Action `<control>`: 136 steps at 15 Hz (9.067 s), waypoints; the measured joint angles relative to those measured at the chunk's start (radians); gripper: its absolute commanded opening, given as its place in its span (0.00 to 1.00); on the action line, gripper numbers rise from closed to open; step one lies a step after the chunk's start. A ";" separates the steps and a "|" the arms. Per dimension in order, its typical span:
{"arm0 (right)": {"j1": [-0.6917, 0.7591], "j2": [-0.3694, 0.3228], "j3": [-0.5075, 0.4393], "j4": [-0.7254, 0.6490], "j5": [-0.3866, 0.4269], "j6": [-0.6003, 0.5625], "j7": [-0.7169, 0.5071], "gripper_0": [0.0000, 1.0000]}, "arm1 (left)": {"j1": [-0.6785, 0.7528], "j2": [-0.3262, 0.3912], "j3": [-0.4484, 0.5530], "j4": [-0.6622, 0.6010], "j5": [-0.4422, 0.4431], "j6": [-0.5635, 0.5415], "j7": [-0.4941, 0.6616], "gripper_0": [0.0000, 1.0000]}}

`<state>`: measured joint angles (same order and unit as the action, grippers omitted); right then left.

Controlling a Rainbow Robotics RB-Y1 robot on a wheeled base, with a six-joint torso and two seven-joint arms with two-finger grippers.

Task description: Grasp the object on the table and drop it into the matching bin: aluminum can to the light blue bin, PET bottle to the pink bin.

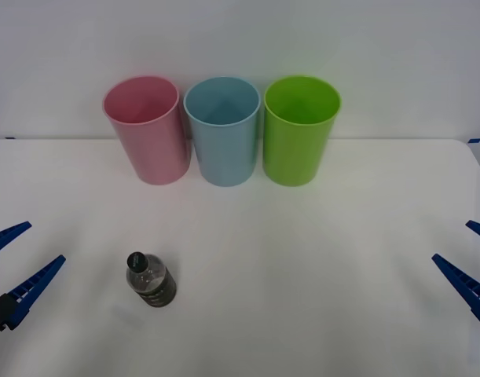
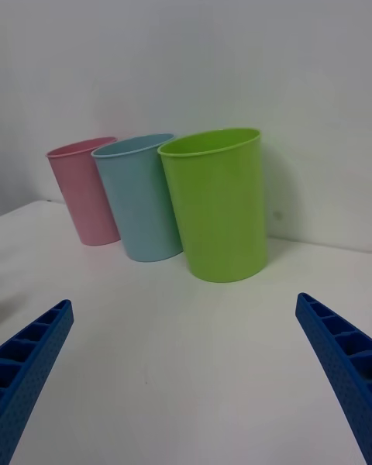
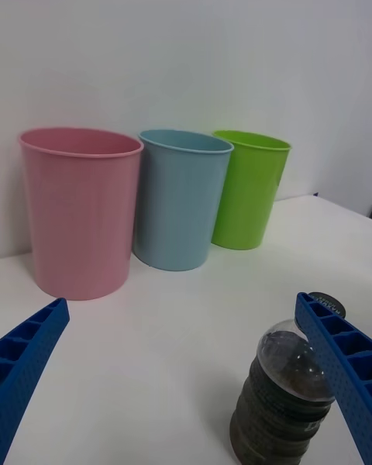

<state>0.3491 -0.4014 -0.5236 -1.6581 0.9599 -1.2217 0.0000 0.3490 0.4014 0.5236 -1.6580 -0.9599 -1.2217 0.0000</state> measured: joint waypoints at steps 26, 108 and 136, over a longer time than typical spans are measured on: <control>0.000 0.000 0.000 0.000 0.000 0.000 0.000 1.00 | 0.068 0.097 -0.197 0.272 0.024 -0.050 -0.340 1.00; 0.000 0.000 0.000 0.000 0.000 0.000 0.000 1.00 | -0.108 -0.082 -0.064 -0.275 -0.113 0.354 0.394 0.00; 0.000 0.000 0.000 0.000 0.000 0.000 0.000 1.00 | -0.985 -0.081 -0.248 0.353 -0.763 0.694 0.574 0.00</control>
<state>0.3490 -0.4014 -0.5236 -1.6580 0.9599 -1.2217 0.0000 -0.6360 0.3202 0.2755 -1.3053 -1.7226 -0.5276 0.5739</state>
